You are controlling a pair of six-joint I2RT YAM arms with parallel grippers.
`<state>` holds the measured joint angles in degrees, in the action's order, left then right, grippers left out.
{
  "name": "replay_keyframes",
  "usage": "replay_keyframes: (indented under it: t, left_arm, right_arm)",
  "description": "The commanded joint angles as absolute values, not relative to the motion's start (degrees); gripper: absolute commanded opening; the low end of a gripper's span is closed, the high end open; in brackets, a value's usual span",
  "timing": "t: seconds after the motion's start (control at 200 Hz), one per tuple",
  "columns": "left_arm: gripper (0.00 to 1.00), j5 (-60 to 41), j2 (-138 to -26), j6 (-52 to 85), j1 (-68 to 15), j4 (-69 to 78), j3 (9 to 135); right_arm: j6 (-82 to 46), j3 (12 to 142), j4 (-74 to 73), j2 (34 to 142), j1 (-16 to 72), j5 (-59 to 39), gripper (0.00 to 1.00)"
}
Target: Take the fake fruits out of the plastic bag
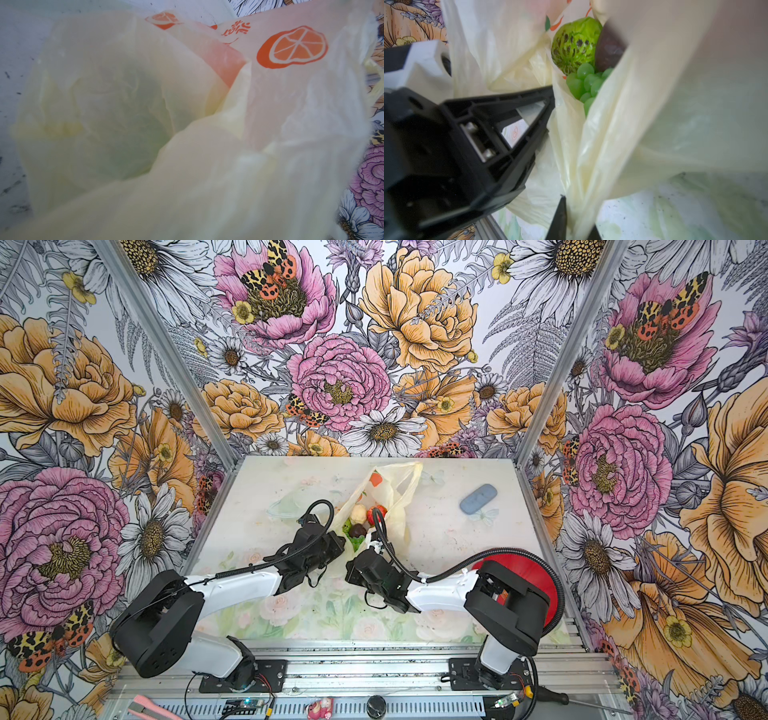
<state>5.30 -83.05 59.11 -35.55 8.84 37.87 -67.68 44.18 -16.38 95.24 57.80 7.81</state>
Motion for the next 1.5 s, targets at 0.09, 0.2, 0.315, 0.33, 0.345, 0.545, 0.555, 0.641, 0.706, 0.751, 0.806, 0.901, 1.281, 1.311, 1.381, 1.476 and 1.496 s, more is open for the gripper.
replay_keyframes:
  t: [0.09,0.2,0.315,0.33,0.345,0.545,0.555,0.641,0.706,0.751,0.806,0.901,1.281,1.311,1.381,1.476,1.496]
  left_arm:
    - [0.2,-2.01,-82.83,63.57,-34.54,13.71,40.76]
    - [0.24,-1.95,-80.82,64.15,-34.93,7.46,40.97]
    - [0.3,-0.24,-77.81,63.39,-35.59,2.36,39.66]
    - [0.31,0.19,-77.4,63.19,-35.72,1.29,39.63]
    - [0.32,0.66,-76.96,62.95,-35.89,0.39,39.56]
    - [0.45,7.41,-70.97,61.37,-37.36,-9.17,38.33]
    - [0.46,7.63,-70.7,61.29,-37.44,-9.57,38.32]
    - [0.52,9.66,-69.23,60.59,-37.51,-12.87,38.82]
    - [0.61,11.43,-69.17,60.04,-37.44,-15.13,39.88]
    - [0.66,11.57,-69.8,59.56,-37.19,-15.93,41.03]
    - [0.7,11.51,-71.47,58.94,-36.54,-15.84,42.27]
    - [0.75,11.19,-75.36,57.89,-35.8,-16.43,45.18]
    - [0.46,8.04,-87.8,53.83,-32.52,-16.46,50.53]
    - [0.37,7.54,-87.51,53.79,-32.39,-16.0,50.15]
    - [0.21,6.09,-86.14,53.71,-32.17,-14.82,49.03]
    - [0.04,5.04,-83.88,53.03,-32.12,-15.59,48.82]
    - [0.02,4.95,-83.36,52.93,-32.08,-15.95,48.78]
  right_arm:
    - [-65.84,47.51,-17.64,100.17,57.31,7.5,0.0]
    - [-64.55,47.83,-17.73,100.24,55.51,8.47,0.0]
    - [-62.87,47.55,-18.0,99.93,53.54,9.56,0.0]
    - [-62.68,47.55,-17.95,99.98,53.38,9.62,0.0]
    - [-62.55,47.55,-17.9,100.11,53.21,9.65,0.0]
    - [-61.2,48.12,-17.93,102.54,51.76,9.93,0.0]
    - [-61.14,48.19,-17.93,102.56,51.72,9.93,0.0]
    - [-60.23,48.97,-17.92,103.53,52.02,9.59,0.0]
    - [-59.62,49.63,-17.92,103.99,52.83,9.44,0.0]
    - [-59.27,49.9,-17.84,104.06,53.64,9.56,0.0]
    - [-58.89,50.04,-17.84,104.02,54.59,9.81,0.0]
    - [-58.38,49.94,-17.84,103.74,55.87,10.26,0.0]
    - [-56.34,48.81,-16.91,103.42,58.66,12.48,0.0]
    - [-56.26,48.59,-16.88,103.57,58.33,13.18,0.0]
    - [-55.31,48.65,-17.02,104.53,57.61,14.37,0.0]
    - [-53.64,49.84,-17.05,106.28,56.74,15.49,0.0]
    - [-53.27,50.1,-17.05,106.63,56.49,15.72,0.0]
